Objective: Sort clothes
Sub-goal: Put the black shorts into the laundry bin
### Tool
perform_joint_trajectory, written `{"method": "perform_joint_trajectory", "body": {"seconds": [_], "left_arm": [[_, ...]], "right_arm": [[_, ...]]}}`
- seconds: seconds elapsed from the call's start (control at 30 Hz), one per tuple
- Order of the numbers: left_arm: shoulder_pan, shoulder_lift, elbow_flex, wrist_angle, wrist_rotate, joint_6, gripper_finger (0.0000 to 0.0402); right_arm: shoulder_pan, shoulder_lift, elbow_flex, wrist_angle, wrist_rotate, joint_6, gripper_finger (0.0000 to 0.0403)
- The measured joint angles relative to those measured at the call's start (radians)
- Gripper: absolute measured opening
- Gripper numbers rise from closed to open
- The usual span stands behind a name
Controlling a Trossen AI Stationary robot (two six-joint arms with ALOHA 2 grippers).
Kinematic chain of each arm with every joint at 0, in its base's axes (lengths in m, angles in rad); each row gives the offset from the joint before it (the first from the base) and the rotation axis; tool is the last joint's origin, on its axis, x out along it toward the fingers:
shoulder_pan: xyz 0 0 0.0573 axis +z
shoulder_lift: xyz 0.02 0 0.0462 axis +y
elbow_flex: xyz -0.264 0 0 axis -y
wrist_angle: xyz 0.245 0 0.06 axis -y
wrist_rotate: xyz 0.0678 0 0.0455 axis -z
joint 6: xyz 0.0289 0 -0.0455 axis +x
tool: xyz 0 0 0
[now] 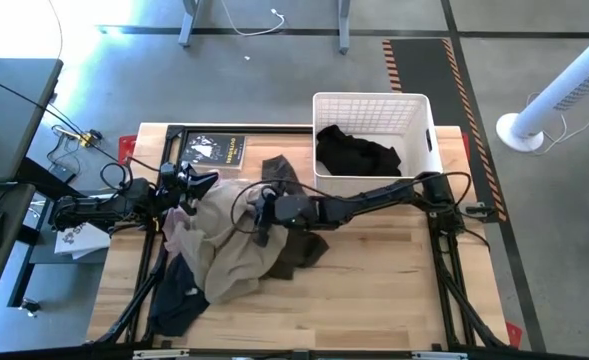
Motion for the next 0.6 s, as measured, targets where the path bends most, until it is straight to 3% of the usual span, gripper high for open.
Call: {"method": "perform_joint_trajectory", "body": {"seconds": [0.17, 0.27, 0.47, 0.6], "left_arm": [[0.0, 0.0, 0.0, 0.0, 0.0, 0.0, 0.0062], [0.0, 0.0, 0.0, 0.0, 0.001, 0.0, 0.0062], [0.0, 0.0, 0.0, 0.001, 0.002, -0.009, 0.0062], [0.0, 0.0, 0.0, 0.001, 0.006, -0.016, 0.0062]], "right_arm": [[0.006, -0.1, 0.0, -0.073, -0.074, -0.025, 0.0196], [0.033, -0.186, 0.002, -0.18, -0.128, -0.022, 0.0229], [0.157, -0.307, 0.003, -0.45, -0.135, -0.004, 0.024], [0.245, -0.298, 0.003, -0.6, -0.024, 0.074, 0.024]]}}
